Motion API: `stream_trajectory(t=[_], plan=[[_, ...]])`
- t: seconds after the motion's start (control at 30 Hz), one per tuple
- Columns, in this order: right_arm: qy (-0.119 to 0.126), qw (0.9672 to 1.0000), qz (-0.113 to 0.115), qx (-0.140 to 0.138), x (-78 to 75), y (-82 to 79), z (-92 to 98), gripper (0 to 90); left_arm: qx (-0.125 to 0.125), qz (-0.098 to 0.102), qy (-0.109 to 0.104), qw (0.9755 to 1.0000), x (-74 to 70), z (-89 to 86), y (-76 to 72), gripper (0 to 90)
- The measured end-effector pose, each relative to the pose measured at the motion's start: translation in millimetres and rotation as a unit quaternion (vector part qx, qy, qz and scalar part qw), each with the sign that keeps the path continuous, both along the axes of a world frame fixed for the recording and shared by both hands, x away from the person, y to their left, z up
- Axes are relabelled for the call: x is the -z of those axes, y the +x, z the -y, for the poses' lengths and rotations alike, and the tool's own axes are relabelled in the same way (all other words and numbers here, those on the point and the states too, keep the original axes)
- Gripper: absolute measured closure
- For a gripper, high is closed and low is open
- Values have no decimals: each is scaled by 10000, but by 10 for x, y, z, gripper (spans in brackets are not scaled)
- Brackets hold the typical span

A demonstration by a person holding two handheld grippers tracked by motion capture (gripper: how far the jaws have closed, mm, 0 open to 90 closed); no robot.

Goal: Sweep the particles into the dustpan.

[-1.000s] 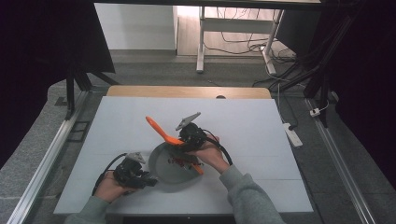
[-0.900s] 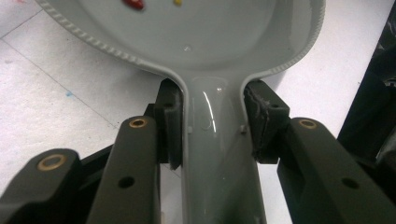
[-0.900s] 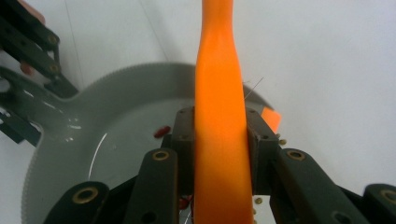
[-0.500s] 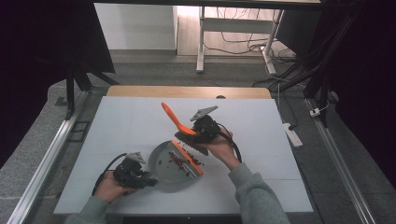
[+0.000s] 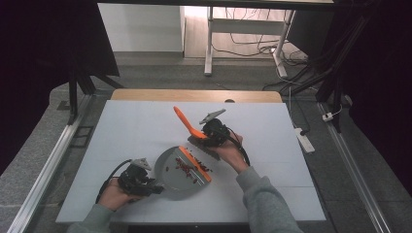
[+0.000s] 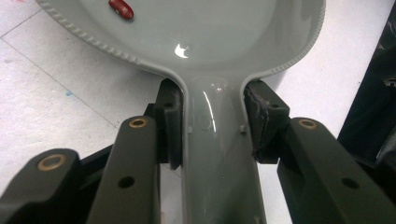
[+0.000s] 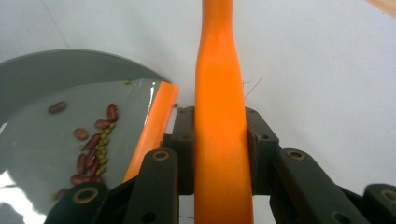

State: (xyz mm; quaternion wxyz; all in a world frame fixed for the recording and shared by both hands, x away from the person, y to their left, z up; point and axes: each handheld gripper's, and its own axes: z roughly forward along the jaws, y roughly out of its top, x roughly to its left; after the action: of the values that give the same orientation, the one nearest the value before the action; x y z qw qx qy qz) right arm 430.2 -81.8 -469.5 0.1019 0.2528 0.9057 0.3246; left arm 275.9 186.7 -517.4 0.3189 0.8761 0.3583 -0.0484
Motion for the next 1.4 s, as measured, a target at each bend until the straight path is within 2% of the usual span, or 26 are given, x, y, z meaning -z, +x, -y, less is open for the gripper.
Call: stream_trajectory(t=[0.2, 0.27, 0.5, 0.63, 0.73, 0.77, 0.8, 0.87, 0.97, 1.03, 1.27, 1.4], plan=[[-261, 9996, -86, 37, 93, 80, -151, 704, 6, -1, -4, 10000, 1, -1, 1, 609], [-245, 9996, -123, 4, 96, 83, -189, 704, 8, 1, -3, 10000, 1, -1, 2, 609], [-330, 9991, -119, -229, 103, -20, -300, 704, 6, 3, 3, 10000, -1, 0, 0, 609], [-138, 9989, -325, -321, 107, -64, -278, 705, 3, -5, -4, 10000, 0, 1, 0, 609], [-77, 9987, -319, -395, 100, -129, -274, 704, 9, -9, 4, 10000, 1, 1, 2, 610], [-10, 9984, -336, -459, 92, -145, -272, 705, 14, -4, 13, 10000, 2, 1, 3, 609], [119, 9971, -477, -584, 62, -184, -279, 705, 8, -3, 10, 10000, 2, 1, 3, 609], [124, 9966, -489, -644, 44, -213, -291, 705, 5, -3, 8, 10000, 2, 2, 3, 609], [133, 9961, -309, -811, -35, -287, -320, 704, 4, 4, 15, 10000, 1, 1, 2, 609], [193, 9964, -194, -807, -97, -303, -304, 705, 2, 6, 18, 10000, 0, 2, 1, 609], [140, 9991, 118, -380, -170, -272, -119, 705, 0, 17, 21, 10000, -3, 2, -2, 609], [112, 9996, 150, -210, -152, -276, 12, 704, 0, 16, 22, 10000, -3, 2, -2, 609]])
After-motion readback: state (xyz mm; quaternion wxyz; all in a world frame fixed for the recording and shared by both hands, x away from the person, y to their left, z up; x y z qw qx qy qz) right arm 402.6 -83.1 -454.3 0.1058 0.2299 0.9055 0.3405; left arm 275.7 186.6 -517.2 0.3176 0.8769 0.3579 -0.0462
